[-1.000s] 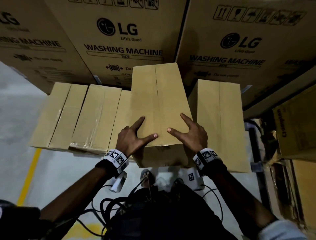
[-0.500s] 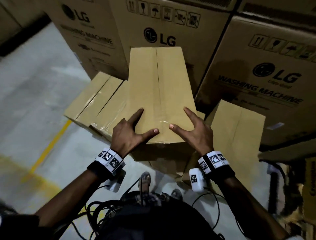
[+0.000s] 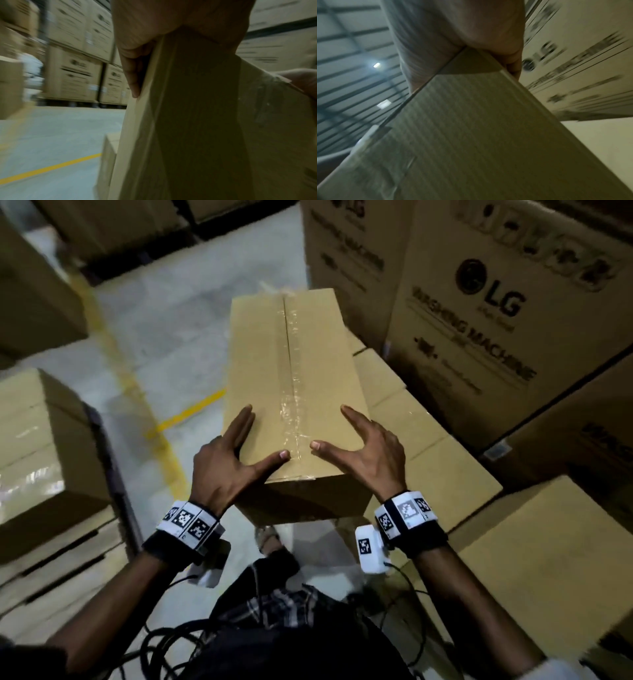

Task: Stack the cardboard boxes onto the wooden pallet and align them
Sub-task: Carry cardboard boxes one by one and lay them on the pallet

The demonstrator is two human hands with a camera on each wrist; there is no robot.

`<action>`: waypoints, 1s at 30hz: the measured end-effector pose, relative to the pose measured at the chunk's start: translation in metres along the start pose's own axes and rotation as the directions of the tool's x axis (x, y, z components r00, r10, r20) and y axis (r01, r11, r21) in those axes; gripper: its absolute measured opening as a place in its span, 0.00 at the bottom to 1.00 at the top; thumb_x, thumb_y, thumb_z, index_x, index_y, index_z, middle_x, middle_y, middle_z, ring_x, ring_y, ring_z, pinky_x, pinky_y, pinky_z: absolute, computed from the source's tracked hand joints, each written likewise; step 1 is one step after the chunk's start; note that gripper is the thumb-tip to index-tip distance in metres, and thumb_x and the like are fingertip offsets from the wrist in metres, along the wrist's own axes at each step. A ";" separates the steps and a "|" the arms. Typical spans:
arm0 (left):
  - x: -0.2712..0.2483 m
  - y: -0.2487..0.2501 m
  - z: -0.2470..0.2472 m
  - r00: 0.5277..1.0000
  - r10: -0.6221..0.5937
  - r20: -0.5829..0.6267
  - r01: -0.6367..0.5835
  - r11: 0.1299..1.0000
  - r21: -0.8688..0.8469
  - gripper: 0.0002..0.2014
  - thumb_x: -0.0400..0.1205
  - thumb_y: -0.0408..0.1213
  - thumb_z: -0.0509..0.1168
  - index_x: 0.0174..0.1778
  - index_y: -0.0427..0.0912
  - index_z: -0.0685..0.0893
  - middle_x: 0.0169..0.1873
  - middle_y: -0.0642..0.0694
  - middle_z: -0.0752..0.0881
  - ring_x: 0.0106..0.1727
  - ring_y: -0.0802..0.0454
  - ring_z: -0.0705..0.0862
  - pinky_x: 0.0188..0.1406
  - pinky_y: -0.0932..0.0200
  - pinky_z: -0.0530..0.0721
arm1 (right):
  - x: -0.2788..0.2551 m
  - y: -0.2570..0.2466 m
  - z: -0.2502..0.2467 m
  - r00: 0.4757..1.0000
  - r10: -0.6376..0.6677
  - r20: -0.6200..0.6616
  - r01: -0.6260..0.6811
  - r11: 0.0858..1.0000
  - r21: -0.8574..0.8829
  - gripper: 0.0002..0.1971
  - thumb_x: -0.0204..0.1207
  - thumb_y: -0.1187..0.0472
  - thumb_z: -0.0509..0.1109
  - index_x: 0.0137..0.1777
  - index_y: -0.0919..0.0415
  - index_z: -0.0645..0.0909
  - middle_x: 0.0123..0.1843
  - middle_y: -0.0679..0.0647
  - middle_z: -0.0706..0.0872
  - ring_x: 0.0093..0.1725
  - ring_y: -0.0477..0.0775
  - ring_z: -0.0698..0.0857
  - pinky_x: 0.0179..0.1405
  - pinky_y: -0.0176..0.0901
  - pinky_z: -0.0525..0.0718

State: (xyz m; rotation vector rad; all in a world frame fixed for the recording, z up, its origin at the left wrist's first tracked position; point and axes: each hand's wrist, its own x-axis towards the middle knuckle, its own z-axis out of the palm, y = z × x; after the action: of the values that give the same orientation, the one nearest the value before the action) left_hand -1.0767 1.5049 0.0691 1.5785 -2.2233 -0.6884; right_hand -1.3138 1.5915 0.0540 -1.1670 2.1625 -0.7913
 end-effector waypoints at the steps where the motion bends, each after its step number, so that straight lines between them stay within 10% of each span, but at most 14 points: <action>1: 0.000 -0.009 -0.007 0.999 -0.031 -0.019 0.031 1.000 0.003 0.52 0.68 0.80 0.71 0.87 0.69 0.62 0.79 0.64 0.77 0.73 0.49 0.84 0.70 0.51 0.80 | 0.005 -0.011 0.009 0.999 -0.026 0.026 0.027 1.000 -0.010 0.52 0.60 0.16 0.71 0.85 0.29 0.64 0.84 0.46 0.75 0.84 0.59 0.69 0.80 0.59 0.69; 13: 0.033 -0.193 -0.129 0.831 -0.442 -0.337 0.418 0.897 -0.144 0.56 0.62 0.86 0.65 0.87 0.71 0.60 0.76 0.52 0.83 0.74 0.45 0.83 0.76 0.49 0.79 | 0.118 -0.217 0.187 0.857 -0.413 0.308 0.439 0.898 -0.016 0.53 0.55 0.11 0.69 0.82 0.25 0.63 0.88 0.43 0.69 0.83 0.52 0.73 0.82 0.63 0.72; 18: 0.032 -0.266 -0.175 0.690 -0.577 -0.437 0.553 0.810 -0.195 0.56 0.63 0.88 0.63 0.87 0.72 0.59 0.74 0.45 0.85 0.71 0.41 0.84 0.74 0.40 0.81 | 0.139 -0.313 0.265 0.712 -0.547 0.440 0.593 0.804 0.040 0.48 0.61 0.21 0.77 0.82 0.32 0.71 0.79 0.44 0.80 0.81 0.52 0.75 0.80 0.38 0.61; 22: 0.018 -0.305 -0.198 0.559 -0.655 -0.508 0.633 0.733 -0.248 0.55 0.63 0.88 0.64 0.87 0.71 0.61 0.70 0.43 0.87 0.69 0.41 0.85 0.72 0.41 0.82 | 0.141 -0.366 0.323 0.605 -0.627 0.491 0.676 0.730 0.098 0.49 0.58 0.18 0.74 0.81 0.32 0.72 0.78 0.43 0.82 0.79 0.52 0.77 0.79 0.56 0.76; 30: 0.001 -0.355 -0.222 0.274 -0.761 -0.588 0.715 0.570 -0.404 0.58 0.66 0.81 0.71 0.90 0.69 0.51 0.80 0.51 0.79 0.74 0.42 0.83 0.75 0.43 0.80 | 0.141 -0.453 0.429 0.312 -0.695 0.648 0.777 0.579 0.247 0.46 0.61 0.25 0.80 0.80 0.34 0.75 0.74 0.43 0.85 0.73 0.49 0.81 0.71 0.43 0.77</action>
State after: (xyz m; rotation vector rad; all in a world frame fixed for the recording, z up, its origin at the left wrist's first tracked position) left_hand -0.6826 1.3650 0.0552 2.3225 -0.7704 -0.2038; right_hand -0.8364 1.1659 0.0616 -2.1677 0.9442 -0.4080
